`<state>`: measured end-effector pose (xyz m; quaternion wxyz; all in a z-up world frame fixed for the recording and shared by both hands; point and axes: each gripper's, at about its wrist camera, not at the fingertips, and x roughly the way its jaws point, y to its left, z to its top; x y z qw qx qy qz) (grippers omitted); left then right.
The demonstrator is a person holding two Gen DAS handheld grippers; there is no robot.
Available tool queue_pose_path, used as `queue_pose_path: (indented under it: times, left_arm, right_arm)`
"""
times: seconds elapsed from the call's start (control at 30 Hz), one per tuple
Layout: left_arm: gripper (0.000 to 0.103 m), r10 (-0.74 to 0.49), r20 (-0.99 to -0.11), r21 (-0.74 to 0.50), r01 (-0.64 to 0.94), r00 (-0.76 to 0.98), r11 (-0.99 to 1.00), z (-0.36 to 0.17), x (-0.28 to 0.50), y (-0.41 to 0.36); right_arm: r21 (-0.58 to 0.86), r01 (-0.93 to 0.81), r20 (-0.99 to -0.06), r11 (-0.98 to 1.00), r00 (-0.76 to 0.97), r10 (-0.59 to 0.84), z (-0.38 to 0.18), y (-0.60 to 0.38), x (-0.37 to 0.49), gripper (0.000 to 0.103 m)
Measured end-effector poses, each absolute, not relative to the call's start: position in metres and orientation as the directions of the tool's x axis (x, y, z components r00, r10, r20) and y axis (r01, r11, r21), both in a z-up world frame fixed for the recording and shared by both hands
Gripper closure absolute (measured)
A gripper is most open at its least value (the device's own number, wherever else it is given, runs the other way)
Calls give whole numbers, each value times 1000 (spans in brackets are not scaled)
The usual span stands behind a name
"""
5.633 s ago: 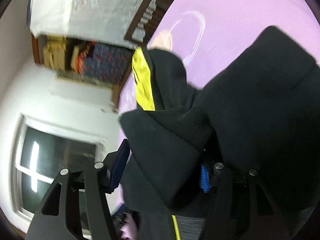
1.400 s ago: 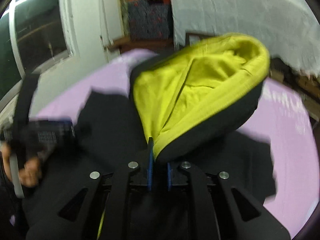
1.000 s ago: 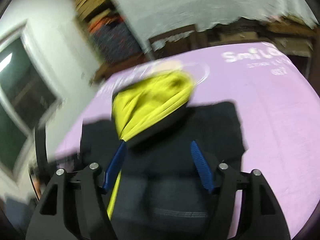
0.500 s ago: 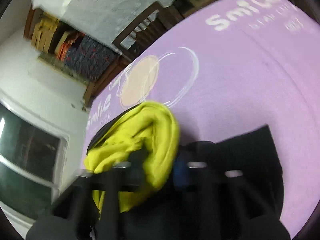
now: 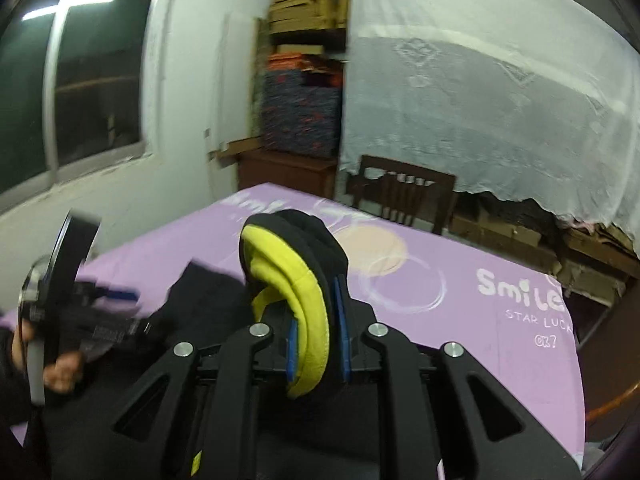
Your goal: Fold large clothes
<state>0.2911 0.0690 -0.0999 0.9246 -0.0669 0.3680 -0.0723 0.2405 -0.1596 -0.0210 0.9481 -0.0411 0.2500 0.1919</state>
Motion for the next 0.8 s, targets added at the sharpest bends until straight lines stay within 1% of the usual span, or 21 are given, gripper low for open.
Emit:
queue_pose_path:
  times: [0.1, 0.2, 0.27, 0.5, 0.7, 0.8]
  left_arm:
    - [7, -157, -632, -131, 95, 759, 987, -89, 269, 61]
    - [7, -153, -618, -107, 111, 771, 988, -84, 256, 50]
    - [7, -150, -612, -87, 123, 776, 989, -83, 253, 45]
    - [7, -135, -642, -55, 130, 755, 990, -91, 256, 41]
    - [7, -125, -644, -31, 138, 755, 990, -95, 255, 38]
    - [7, -124, -645, -23, 142, 754, 990, -95, 254, 37]
  right_arm:
    - [43, -399, -507, 916, 781, 364, -40, -157, 217, 89]
    - [64, -414, -529, 908, 758, 383, -60, -152, 198, 89]
    - [39, -433, -549, 900, 744, 382, -73, -144, 184, 89]
    - [-36, -491, -611, 871, 700, 369, -99, -125, 167, 88]
    - [-87, -534, -668, 841, 658, 348, -120, -108, 161, 86]
    - [-104, -555, -688, 825, 639, 343, -126, -102, 156, 81]
